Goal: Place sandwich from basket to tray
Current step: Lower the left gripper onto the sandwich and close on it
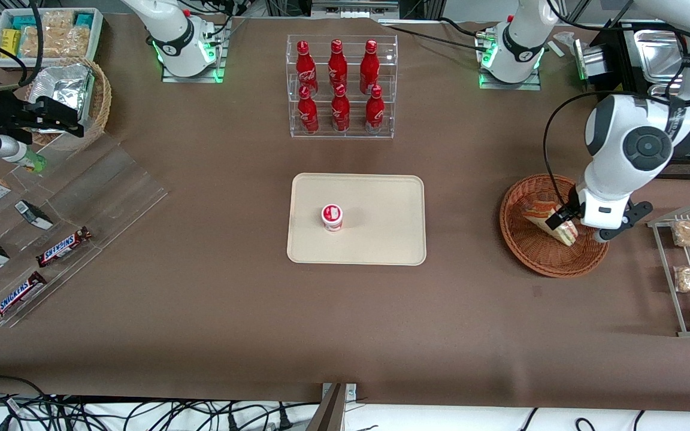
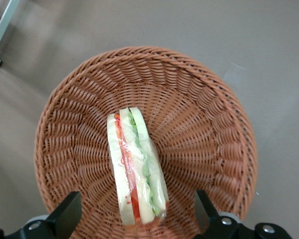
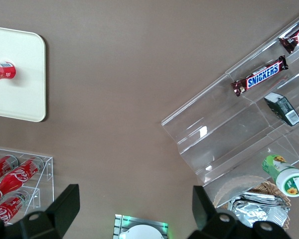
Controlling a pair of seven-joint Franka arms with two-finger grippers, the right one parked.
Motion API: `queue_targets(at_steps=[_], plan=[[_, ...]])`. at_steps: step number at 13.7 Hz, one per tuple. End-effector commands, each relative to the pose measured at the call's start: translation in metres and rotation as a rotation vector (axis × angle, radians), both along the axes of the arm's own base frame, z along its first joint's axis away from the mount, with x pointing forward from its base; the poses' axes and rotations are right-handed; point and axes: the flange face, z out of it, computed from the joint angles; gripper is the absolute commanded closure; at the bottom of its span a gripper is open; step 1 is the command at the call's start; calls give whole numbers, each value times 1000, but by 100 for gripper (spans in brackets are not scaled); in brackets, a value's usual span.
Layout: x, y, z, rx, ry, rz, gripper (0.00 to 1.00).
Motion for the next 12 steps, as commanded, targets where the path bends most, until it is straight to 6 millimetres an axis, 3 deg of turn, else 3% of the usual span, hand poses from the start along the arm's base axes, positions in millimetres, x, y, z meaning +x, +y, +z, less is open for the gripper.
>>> queue_targets(at_steps=[1,8,12], plan=[[-15,-4,-25,7,-31,5,0],[-17,4,-56,-13,-32,19,0],[-16,5,-59,-14,-29,27,0]])
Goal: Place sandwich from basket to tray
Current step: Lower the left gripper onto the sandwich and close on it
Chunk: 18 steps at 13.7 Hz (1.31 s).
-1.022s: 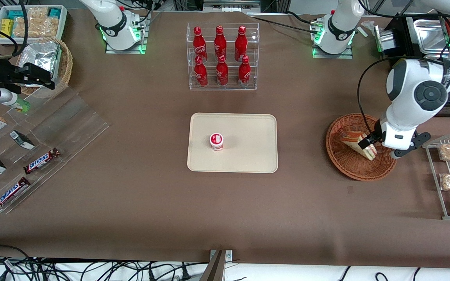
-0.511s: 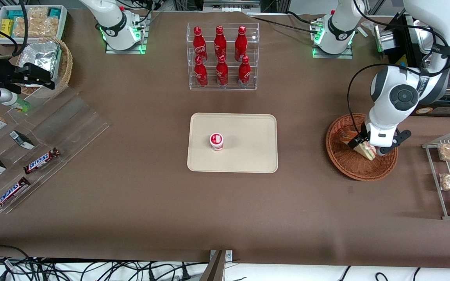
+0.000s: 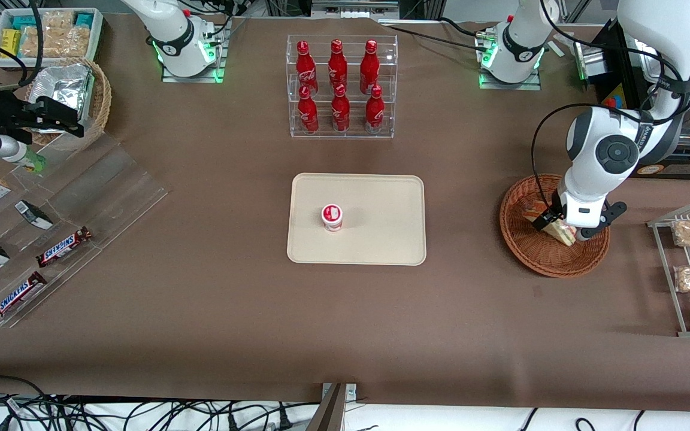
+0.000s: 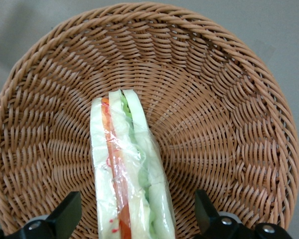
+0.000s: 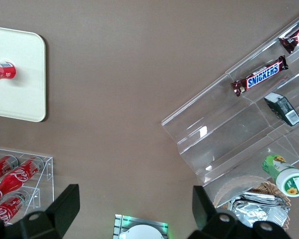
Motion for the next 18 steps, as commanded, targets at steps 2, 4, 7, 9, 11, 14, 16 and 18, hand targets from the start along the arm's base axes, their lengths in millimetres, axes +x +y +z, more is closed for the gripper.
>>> queue_targets(at_steps=[2,4,7,9,11,14,16,18], plan=[[1,4,-2,13,-7,4,47],[0,3,-3,11,-15,-10,95],[-1,3,-5,22,-13,-29,100],[-2,3,-4,38,-13,-52,100],[0,1,0,43,-13,-59,100],[10,4,35,69,1,-97,100],[21,0,69,74,56,-126,100],[34,-8,108,26,85,-154,100]])
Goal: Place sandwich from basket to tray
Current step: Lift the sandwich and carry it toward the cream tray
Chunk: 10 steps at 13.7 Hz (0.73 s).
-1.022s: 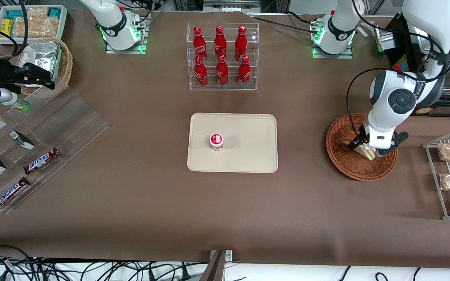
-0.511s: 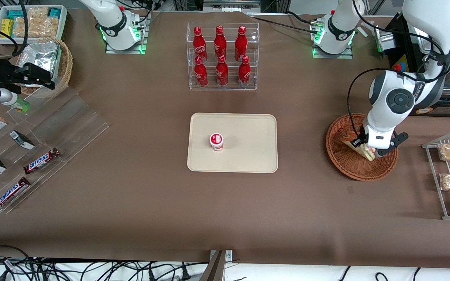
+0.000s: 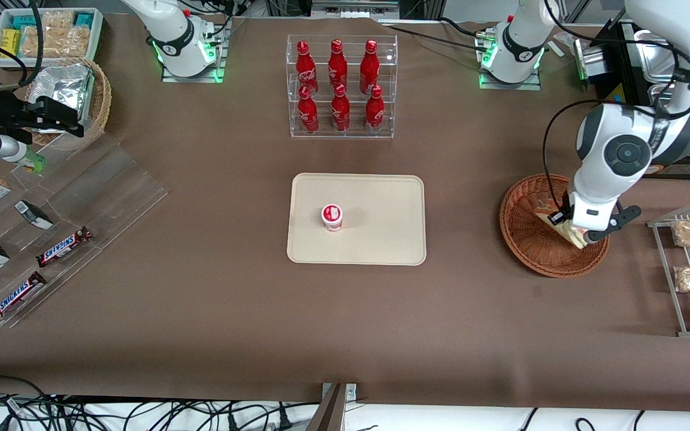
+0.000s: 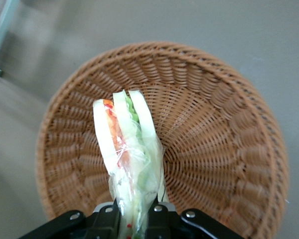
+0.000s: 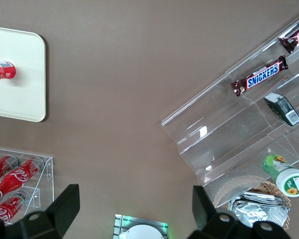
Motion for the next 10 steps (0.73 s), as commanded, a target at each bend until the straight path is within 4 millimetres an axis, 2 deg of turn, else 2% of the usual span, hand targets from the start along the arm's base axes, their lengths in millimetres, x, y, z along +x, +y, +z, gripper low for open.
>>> queue_targets(at_steps=[1,3,6,8,9,10], plan=[[17,-12,61,-51,47,-59,100],[27,-23,99,-102,79,-100,100],[37,-46,142,-210,77,-199,100],[39,-75,163,-287,65,-294,100],[38,-94,167,-302,62,-353,100],[33,-122,169,-313,68,-430,100]])
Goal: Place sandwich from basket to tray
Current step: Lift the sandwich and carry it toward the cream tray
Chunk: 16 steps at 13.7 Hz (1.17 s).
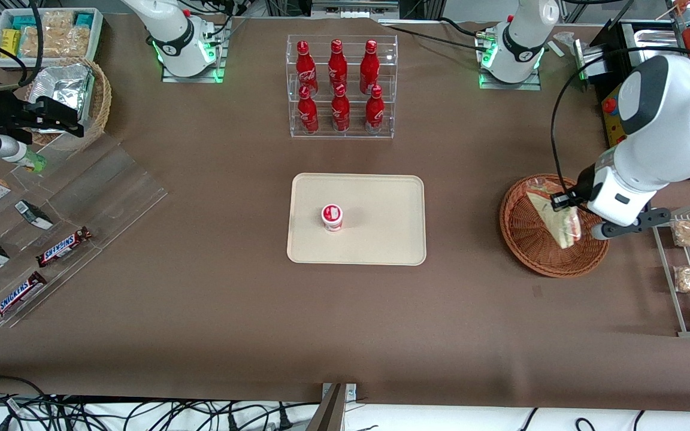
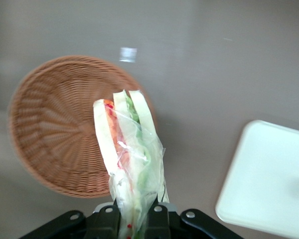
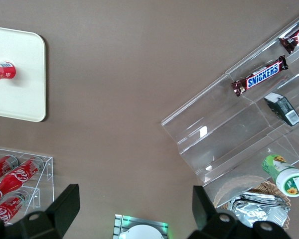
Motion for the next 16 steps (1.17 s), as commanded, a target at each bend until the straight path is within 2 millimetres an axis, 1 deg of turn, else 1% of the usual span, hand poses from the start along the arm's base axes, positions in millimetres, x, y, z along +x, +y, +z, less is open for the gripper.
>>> queue_targets(at_steps=[1,4,6,7,8,10,13,16], plan=[[-6,-60,9,-48,-1,-189,100],[-26,-125,14,-77,-17,-370,100],[-36,-163,4,-102,-8,-453,100],[-40,-184,1,-114,-33,-473,100],[-44,-201,-7,-113,-37,-489,100],[-50,-227,-29,-65,-29,-468,100],[-49,-258,-75,-50,-35,-425,100],[-50,-279,-122,-1,-44,-382,100]])
